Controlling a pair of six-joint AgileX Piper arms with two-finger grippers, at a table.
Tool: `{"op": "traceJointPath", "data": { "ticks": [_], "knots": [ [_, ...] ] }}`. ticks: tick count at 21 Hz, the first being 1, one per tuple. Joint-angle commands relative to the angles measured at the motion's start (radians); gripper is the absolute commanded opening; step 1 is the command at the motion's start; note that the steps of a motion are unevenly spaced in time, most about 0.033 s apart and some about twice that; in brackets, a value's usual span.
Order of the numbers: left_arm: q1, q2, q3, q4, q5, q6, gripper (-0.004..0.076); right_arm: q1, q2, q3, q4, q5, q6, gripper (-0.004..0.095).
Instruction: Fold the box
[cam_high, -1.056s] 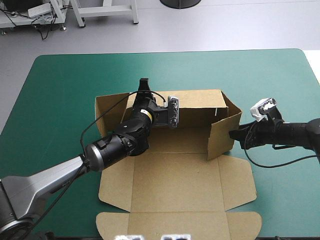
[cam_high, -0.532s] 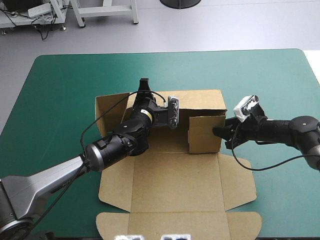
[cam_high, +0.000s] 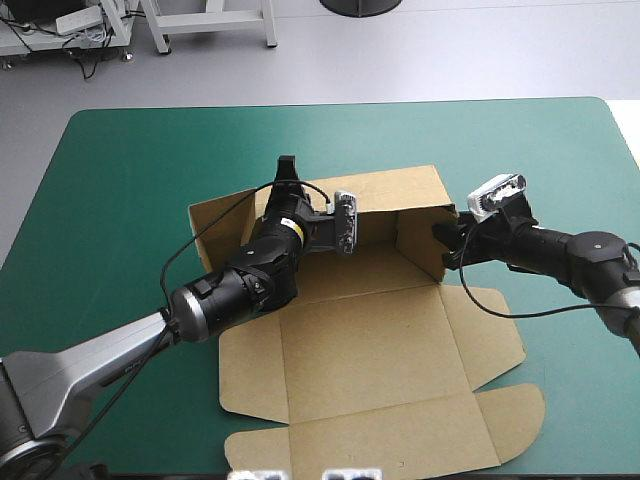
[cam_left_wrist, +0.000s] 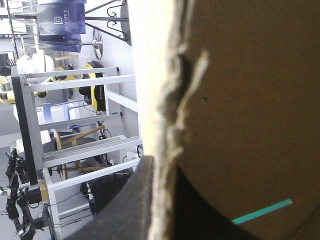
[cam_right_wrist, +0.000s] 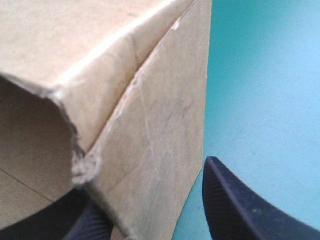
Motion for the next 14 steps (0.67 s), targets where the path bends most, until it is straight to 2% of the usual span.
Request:
{"op": "traceJointPath", "data": {
  "ticks": [1, 3, 5, 6, 11, 13, 14],
  "knots": [
    [-0.007, -0.023, -0.006, -0.065, -0.022, -0.008, -0.0009, -0.001, -0.009, -0.026, 0.08, -0.009, -0.04, 0.0471],
    [-0.007, -0.023, -0.006, -0.067, -0.031, -0.008, -0.0009, -0.001, 0.015, -0.026, 0.104, -0.015, -0.045, 0.0412],
    [-0.007, -0.023, -0.006, -0.067, -0.034, -0.008, -0.0009, -0.001, 0.035, -0.026, 0.124, -0.013, -0.047, 0.0177],
    [-0.007, -0.023, -0.006, -0.067, -0.034, -0.008, -0.0009, 0.003, 0.042, -0.026, 0.124, -0.013, -0.047, -0.0014],
    [-0.007, -0.014, -0.006, 0.007, -0.009, -0.045, 0.0007, 0.008, 0.042, -0.026, 0.124, -0.013, -0.054, 0.0003],
    [-0.007, -0.003, -0.006, 0.052, 0.012, -0.045, 0.0047, 0.008, 0.042, -0.026, 0.124, -0.013, -0.054, 0.0003],
    [-0.007, 0.007, -0.006, 0.085, 0.032, -0.045, 0.0106, 0.008, 0.042, -0.026, 0.124, -0.013, -0.054, 0.0003]
  ]
}}
